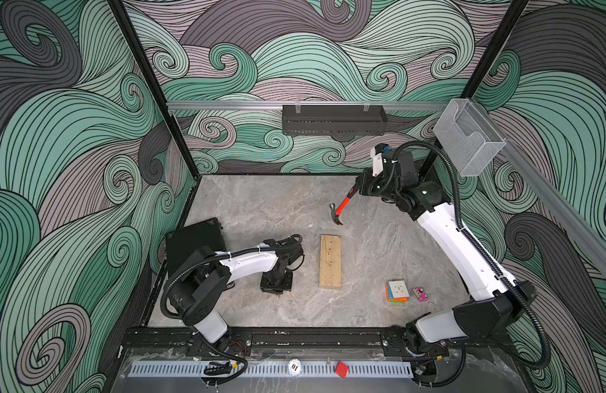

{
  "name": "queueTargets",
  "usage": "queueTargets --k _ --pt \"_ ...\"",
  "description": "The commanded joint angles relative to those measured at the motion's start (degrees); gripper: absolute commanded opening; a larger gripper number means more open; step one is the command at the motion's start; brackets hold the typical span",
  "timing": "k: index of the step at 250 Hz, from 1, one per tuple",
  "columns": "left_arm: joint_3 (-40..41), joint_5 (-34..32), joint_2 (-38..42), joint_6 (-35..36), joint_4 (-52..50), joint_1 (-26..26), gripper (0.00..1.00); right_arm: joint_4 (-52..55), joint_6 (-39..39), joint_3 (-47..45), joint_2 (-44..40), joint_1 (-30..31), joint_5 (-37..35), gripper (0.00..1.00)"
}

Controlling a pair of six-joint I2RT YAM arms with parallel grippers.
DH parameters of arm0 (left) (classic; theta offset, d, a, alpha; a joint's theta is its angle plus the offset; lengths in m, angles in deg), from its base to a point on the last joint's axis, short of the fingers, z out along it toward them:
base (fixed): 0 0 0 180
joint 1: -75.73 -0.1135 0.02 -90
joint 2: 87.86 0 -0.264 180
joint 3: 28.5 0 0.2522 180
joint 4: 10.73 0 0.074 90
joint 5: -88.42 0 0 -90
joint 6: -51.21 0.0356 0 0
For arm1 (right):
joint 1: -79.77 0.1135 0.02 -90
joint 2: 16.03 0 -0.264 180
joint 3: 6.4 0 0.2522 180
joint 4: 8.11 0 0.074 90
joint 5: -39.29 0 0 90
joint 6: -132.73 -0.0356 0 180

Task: Use a claw hammer to pull out a nail
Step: Place the nail at the center of the board.

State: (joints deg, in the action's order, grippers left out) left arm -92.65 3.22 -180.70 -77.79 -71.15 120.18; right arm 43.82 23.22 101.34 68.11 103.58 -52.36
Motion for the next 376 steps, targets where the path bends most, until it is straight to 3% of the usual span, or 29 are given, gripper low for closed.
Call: queueTargets --k 1,113,187,223,311,315,323,328,354,376 --pt "0.6 0.8 -1.5 0.5 0.6 0.4 0.05 -5.4 -0.4 0.3 -2.3 -0.3 0.3 0.07" --pt "1.1 0.6 -2.3 0.6 1.1 0.5 0.10 -5.4 -0.5 0.4 -2.3 -0.3 0.4 0.07" --pt "1.0 0.7 -1.7 0.5 1.1 0.5 0.19 -5.3 -0.7 0.4 -2.3 -0.3 0.4 0.07" --pt "0.6 1.1 -0.4 0.5 1.1 0.5 0.36 -5.4 -0.7 0.3 -2.2 -0.3 0.4 0.07" --pt "-1.1 -1.7 7.5 0.2 0.5 0.5 0.57 -5.4 -0.8 0.2 -2.2 -0.3 0.4 0.07" --pt "-1.2 -2.0 7.7 0.1 0.3 0.5 0.58 -5.5 -0.8 0.2 -2.2 -0.3 0.4 0.07" --pt "-1.5 -2.8 8.1 0.1 0.1 0.5 0.74 -5.5 -0.9 0.2 -2.1 -0.3 0.5 0.07" --pt "-1.7 -3.1 8.4 0.0 0.0 0.5 0.79 -5.5 -0.9 0.2 -2.1 -0.4 0.5 0.07" --pt "-2.4 -4.6 10.3 -0.1 0.3 0.5 0.94 -5.3 -0.8 0.3 -2.0 -0.3 0.4 0.07" --pt "-3.3 -5.1 12.6 -0.5 1.6 0.5 0.99 -5.2 -0.9 0.3 -2.1 -0.3 0.4 0.07"
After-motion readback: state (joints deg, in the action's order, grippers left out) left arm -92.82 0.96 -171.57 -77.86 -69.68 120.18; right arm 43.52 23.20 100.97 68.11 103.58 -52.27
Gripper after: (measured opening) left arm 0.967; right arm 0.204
